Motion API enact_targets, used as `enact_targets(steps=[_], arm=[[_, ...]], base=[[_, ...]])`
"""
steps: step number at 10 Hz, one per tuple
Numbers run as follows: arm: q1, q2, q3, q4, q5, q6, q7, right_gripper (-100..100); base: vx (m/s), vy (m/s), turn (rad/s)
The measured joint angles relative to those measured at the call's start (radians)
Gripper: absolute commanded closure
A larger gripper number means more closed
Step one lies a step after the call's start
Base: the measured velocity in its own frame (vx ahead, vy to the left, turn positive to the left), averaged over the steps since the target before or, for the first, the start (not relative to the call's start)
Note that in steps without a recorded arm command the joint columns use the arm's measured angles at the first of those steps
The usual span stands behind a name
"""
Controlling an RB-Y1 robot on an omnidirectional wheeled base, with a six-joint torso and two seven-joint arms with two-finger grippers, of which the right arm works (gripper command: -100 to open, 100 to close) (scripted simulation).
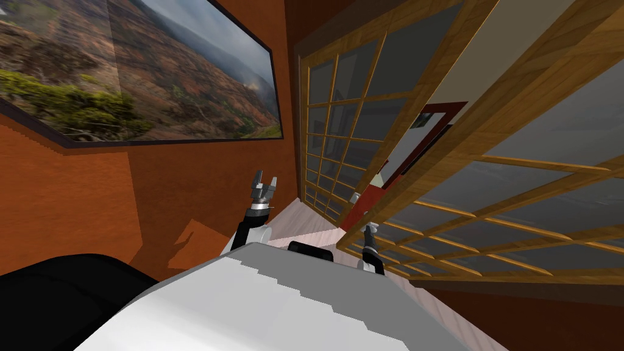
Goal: Pull the door open
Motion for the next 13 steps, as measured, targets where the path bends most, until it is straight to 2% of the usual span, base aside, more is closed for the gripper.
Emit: enact_targets(steps=[1,3,4,5,7,8,9,11,13], arm=[[0.009,-0.002,0.004,-0.017,0.0,0.006,-0.026,100],[-0.007,-0.006,0.01,0.008,-0.001,-0.008,-0.074,100],[-0.002,-0.003,0.013,-0.005,-0.001,-0.008,-0.099,100],[0.004,-0.003,0.015,-0.025,-0.002,0.006,-0.118,100],[-0.003,-0.001,0.02,-0.008,-0.002,-0.008,-0.149,100],[-0.013,-0.007,0.024,0.01,-0.001,-0.016,-0.172,100],[-0.002,-0.002,0.024,-0.017,-0.003,-0.009,-0.188,100],[-0.016,-0.009,0.031,0.004,-0.003,-0.018,-0.231,100],[0.013,0.001,0.032,-0.053,-0.004,0.002,-0.243,100]], base=[[-0.031,-0.009,0.022],[-0.044,-0.019,0.05],[-0.039,-0.023,0.034],[-0.007,-0.009,-0.002],[-0.022,-0.01,0.031],[-0.042,-0.007,0.035],[-0.036,-0.01,0.039],[-0.039,-0.024,0.036],[-0.011,0.006,-0.011]])
